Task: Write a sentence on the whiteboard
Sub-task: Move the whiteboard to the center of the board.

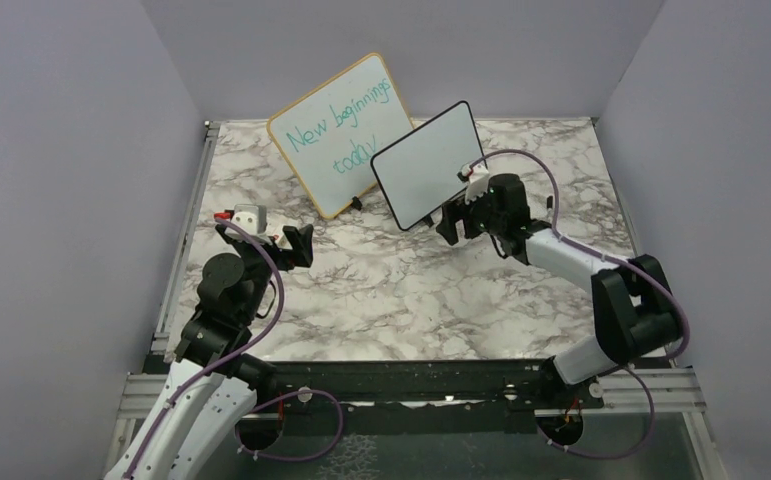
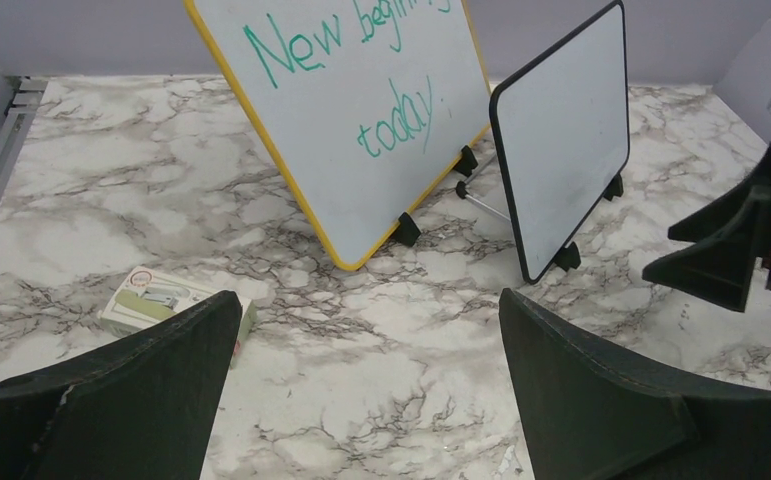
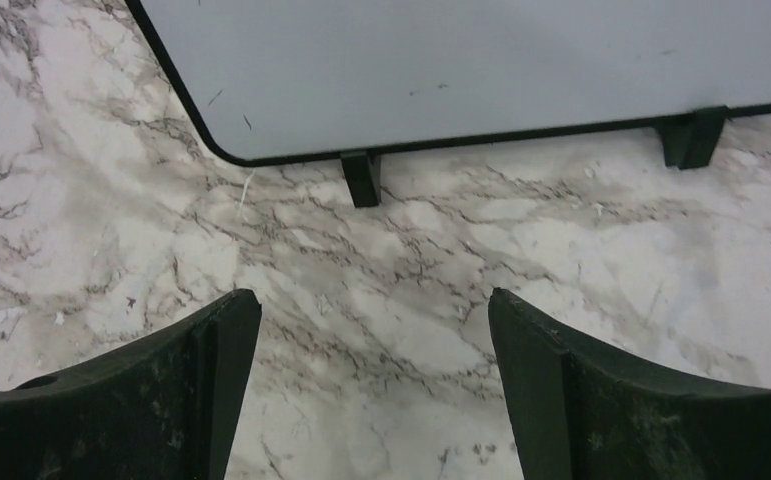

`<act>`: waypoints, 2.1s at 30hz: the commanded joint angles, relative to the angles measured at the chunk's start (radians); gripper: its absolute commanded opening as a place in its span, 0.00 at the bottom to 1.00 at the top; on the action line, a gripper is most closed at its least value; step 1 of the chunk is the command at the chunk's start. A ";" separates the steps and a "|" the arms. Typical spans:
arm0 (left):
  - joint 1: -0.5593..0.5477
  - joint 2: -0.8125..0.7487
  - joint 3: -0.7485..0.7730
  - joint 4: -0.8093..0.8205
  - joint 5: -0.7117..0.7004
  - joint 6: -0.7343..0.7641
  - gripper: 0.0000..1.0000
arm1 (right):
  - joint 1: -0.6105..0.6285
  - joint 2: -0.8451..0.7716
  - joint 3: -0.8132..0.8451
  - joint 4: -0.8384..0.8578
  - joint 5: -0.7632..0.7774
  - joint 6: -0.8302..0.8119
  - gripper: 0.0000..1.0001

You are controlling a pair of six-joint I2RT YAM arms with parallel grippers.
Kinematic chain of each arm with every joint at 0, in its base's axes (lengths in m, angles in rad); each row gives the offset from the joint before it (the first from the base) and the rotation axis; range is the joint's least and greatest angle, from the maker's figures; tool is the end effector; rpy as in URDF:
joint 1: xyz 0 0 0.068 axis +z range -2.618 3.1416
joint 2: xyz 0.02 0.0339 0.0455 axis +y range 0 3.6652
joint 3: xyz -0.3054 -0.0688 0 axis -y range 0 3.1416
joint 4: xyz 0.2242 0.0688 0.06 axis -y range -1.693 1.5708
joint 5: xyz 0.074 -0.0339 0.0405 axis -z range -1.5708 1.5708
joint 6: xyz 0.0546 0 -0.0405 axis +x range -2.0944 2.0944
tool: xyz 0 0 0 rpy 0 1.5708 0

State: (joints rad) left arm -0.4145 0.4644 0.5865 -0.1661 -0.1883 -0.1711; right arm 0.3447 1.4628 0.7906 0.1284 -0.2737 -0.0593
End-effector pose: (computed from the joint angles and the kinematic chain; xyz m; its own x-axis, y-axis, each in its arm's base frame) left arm 0.0862 -0.0268 0.3315 -0.0779 -0.1485 -0.9858 0.2143 0.9632 -0.1620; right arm 0.2851 0.1180 0.2590 -0.4539 -0.2236 -0.8625 -0.5709 0.8162 0.0889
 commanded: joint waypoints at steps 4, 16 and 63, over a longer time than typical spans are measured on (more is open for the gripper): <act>-0.004 0.014 -0.009 0.020 0.023 0.013 0.99 | 0.066 0.221 0.141 0.093 0.043 0.003 0.84; -0.007 0.035 -0.011 0.029 0.029 0.017 0.99 | 0.121 0.434 0.263 0.156 0.130 -0.002 0.61; -0.010 -0.003 -0.005 -0.012 -0.045 0.013 0.99 | 0.703 0.213 -0.117 0.085 0.812 0.499 0.01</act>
State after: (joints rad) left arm -0.4210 0.4721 0.5808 -0.1673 -0.2066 -0.1570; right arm 0.9878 1.6741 0.6815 0.3145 0.4824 0.3141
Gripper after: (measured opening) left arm 0.990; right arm 0.177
